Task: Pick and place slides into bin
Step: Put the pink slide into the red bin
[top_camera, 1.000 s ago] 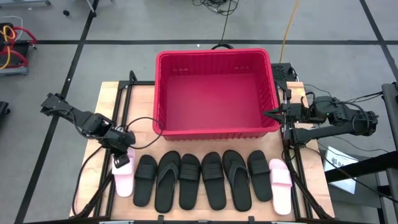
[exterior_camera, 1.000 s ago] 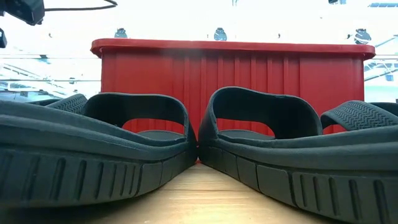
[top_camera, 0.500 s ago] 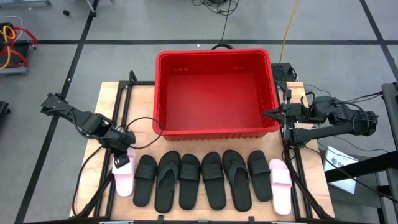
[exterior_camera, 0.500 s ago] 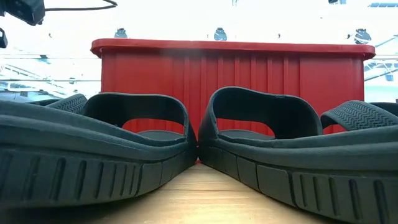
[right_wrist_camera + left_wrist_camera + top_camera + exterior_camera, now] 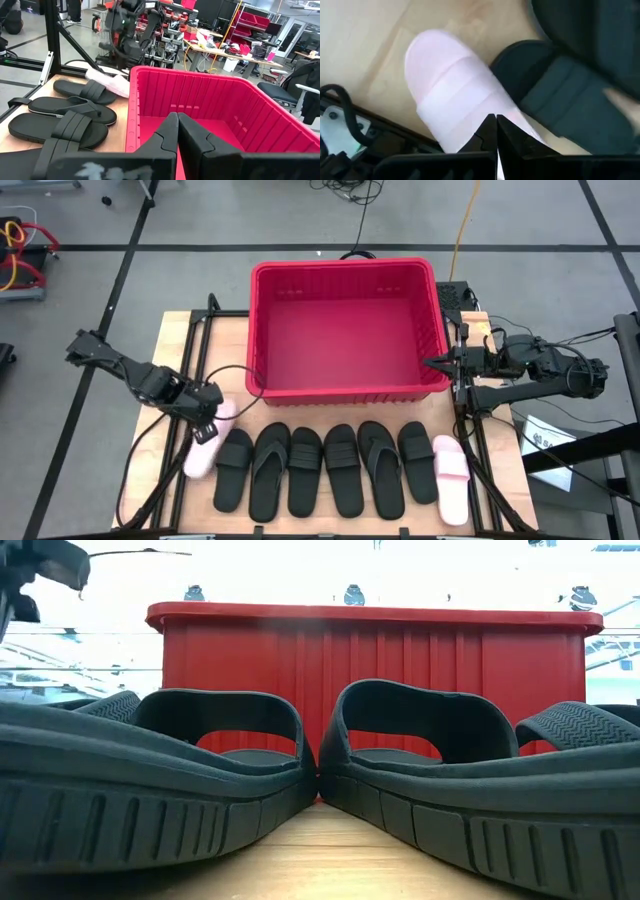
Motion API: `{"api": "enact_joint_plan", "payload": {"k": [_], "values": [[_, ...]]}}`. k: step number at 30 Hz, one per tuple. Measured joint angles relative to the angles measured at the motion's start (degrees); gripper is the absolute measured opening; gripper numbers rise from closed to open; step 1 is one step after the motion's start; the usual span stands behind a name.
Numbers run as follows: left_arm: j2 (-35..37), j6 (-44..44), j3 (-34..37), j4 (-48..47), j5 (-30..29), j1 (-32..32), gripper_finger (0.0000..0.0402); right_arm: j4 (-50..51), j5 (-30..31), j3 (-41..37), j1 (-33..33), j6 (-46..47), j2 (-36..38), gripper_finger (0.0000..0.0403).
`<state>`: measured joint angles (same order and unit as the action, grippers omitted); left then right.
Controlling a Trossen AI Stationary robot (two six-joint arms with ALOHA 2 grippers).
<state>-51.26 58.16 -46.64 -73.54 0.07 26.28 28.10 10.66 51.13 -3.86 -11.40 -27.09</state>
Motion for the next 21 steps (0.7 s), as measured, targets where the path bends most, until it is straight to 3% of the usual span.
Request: {"api": "enact_joint_plan", "payload": {"k": [11,17,21], "values": [[-1.47,-1.47,1.93,0.66,3.10,0.00,0.0000,-0.95,0.00,0.00,0.00,0.00,0.02,0.0000],[-1.12,-6.71,1.93,0.44,10.98,0.09,0.0006,-1.31,0.00,0.00,0.00,0.11,0.02,0.0000],[-1.20,-7.32,1.93,0.46,8.92,0.09,0.0025,-1.31,0.00,0.00,0.00,0.11,0.02,0.0000]]}}
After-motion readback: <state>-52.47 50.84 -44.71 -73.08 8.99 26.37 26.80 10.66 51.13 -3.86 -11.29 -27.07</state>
